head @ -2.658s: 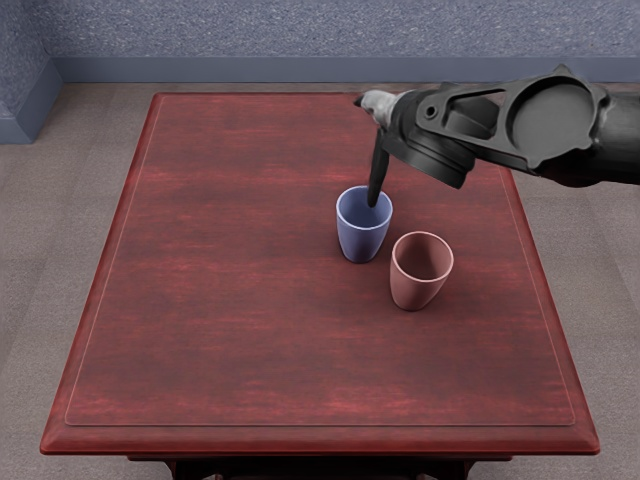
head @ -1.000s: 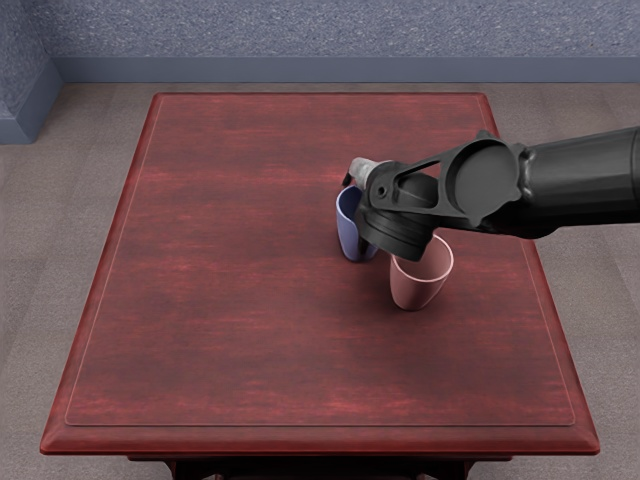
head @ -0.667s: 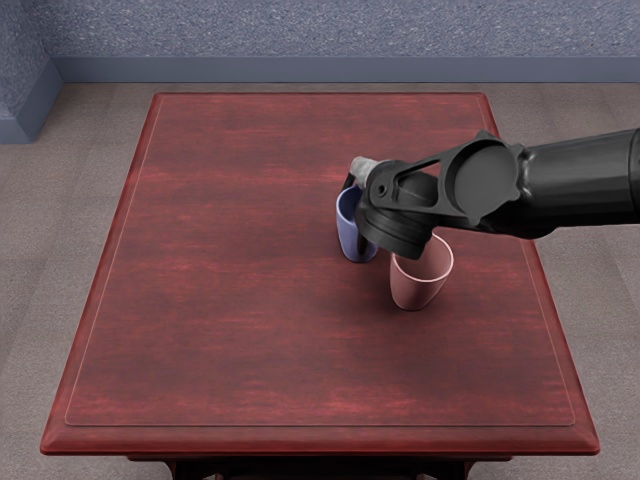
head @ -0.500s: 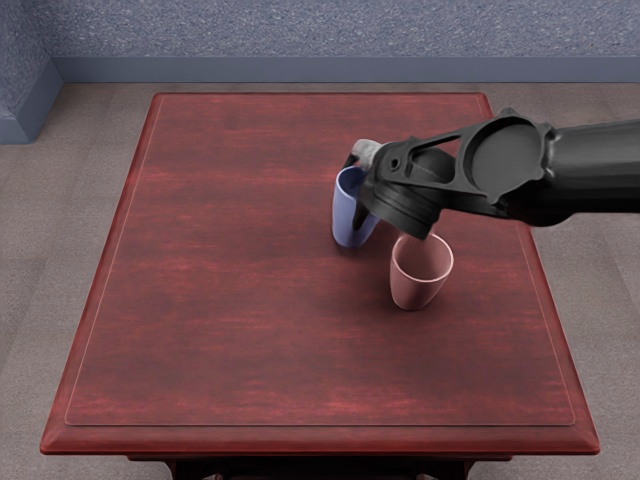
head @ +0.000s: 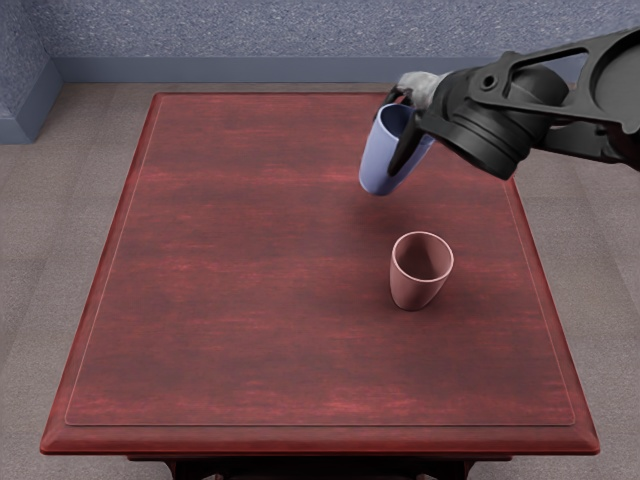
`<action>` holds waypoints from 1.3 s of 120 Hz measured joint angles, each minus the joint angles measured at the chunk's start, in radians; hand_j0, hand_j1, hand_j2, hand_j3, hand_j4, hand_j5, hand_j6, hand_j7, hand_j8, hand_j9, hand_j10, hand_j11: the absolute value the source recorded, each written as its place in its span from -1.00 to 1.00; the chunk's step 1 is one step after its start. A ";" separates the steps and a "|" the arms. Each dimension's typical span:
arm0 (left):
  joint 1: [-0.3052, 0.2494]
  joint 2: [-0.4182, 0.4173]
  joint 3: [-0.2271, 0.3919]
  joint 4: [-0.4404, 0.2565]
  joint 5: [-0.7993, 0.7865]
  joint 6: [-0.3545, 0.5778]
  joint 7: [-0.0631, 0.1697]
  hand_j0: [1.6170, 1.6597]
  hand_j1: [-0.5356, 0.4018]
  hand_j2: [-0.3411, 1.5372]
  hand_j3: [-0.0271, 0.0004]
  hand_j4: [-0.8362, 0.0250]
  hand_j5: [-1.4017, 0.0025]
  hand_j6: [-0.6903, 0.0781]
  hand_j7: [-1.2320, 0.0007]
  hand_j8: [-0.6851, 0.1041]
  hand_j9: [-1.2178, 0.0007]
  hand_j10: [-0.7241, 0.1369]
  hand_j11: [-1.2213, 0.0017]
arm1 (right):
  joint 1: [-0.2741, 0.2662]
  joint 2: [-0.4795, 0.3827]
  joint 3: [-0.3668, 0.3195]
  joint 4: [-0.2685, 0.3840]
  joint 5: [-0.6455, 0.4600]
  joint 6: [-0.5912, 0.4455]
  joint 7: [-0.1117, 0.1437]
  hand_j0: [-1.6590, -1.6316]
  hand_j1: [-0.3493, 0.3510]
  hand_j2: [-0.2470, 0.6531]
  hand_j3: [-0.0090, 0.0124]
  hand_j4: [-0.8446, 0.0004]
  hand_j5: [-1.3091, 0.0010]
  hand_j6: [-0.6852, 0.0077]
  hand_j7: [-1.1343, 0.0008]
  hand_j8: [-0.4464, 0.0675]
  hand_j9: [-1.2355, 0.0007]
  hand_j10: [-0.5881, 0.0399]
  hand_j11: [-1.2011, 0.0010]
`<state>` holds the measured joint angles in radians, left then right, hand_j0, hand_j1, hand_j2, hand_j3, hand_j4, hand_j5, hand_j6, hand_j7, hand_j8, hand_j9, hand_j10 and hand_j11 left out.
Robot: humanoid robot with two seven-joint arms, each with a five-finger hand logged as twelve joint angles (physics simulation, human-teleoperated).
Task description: Pick up cup and place in cup with right hand
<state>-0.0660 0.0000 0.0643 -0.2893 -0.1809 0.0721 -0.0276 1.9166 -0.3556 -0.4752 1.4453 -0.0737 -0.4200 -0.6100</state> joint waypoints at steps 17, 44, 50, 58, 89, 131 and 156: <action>0.000 0.000 0.000 0.000 0.000 0.000 0.000 0.92 0.88 -0.64 0.96 0.93 0.99 0.79 0.99 0.73 0.99 0.67 0.99 | 0.038 -0.080 -0.024 0.097 0.007 0.000 0.000 -0.19 0.36 -0.38 0.10 0.36 -0.74 0.58 -0.70 0.58 -0.70 0.12 -0.78; 0.000 0.000 0.000 0.000 0.000 0.000 0.000 0.92 0.88 -0.64 0.96 0.93 0.99 0.79 0.99 0.73 0.99 0.67 0.99 | 0.083 -0.178 -0.023 0.172 0.009 0.041 0.000 -0.47 0.36 -0.35 0.04 0.30 -0.72 0.55 -0.70 0.51 -0.68 0.11 -0.76; 0.000 0.000 0.000 0.000 0.000 0.000 0.000 0.92 0.88 -0.64 0.96 0.93 0.99 0.79 0.99 0.73 0.99 0.67 0.99 | 0.088 -0.185 -0.024 0.186 0.011 0.045 0.000 -0.51 0.40 -0.30 0.15 0.36 -0.73 0.58 -0.70 0.55 -0.68 0.13 -0.77; 0.000 0.000 0.000 0.000 0.000 0.000 0.000 0.92 0.88 -0.64 0.96 0.93 0.99 0.79 0.99 0.73 0.99 0.67 0.99 | 0.092 -0.194 -0.027 0.209 0.019 0.050 0.000 -0.55 0.48 -0.23 0.14 0.43 -0.73 0.65 -0.69 0.61 -0.68 0.19 -0.77; 0.000 0.000 0.000 0.000 0.000 0.000 0.000 0.92 0.88 -0.64 0.96 0.93 0.99 0.79 0.99 0.73 0.99 0.67 0.99 | 0.110 -0.284 -0.045 0.287 0.036 0.092 0.000 -0.52 0.48 -0.21 0.09 0.46 -0.76 0.66 -0.70 0.64 -0.69 0.21 -0.78; 0.000 0.000 0.000 0.000 0.000 0.000 0.000 0.92 0.88 -0.64 0.96 0.93 0.99 0.79 0.99 0.73 0.99 0.67 0.99 | 0.121 -0.333 -0.053 0.299 0.052 0.197 0.000 -0.50 0.49 -0.20 0.09 0.46 -0.76 0.66 -0.70 0.64 -0.69 0.20 -0.78; 0.000 0.000 0.000 0.000 0.000 0.000 0.000 0.92 0.88 -0.64 0.96 0.93 0.99 0.79 0.99 0.73 0.99 0.67 0.99 | 0.145 -0.355 -0.054 0.299 0.069 0.257 -0.001 -0.51 0.49 -0.19 0.08 0.45 -0.76 0.66 -0.69 0.64 -0.69 0.20 -0.78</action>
<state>-0.0660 0.0000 0.0644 -0.2893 -0.1809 0.0721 -0.0276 2.0614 -0.7106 -0.5290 1.7444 -0.0052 -0.1629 -0.6106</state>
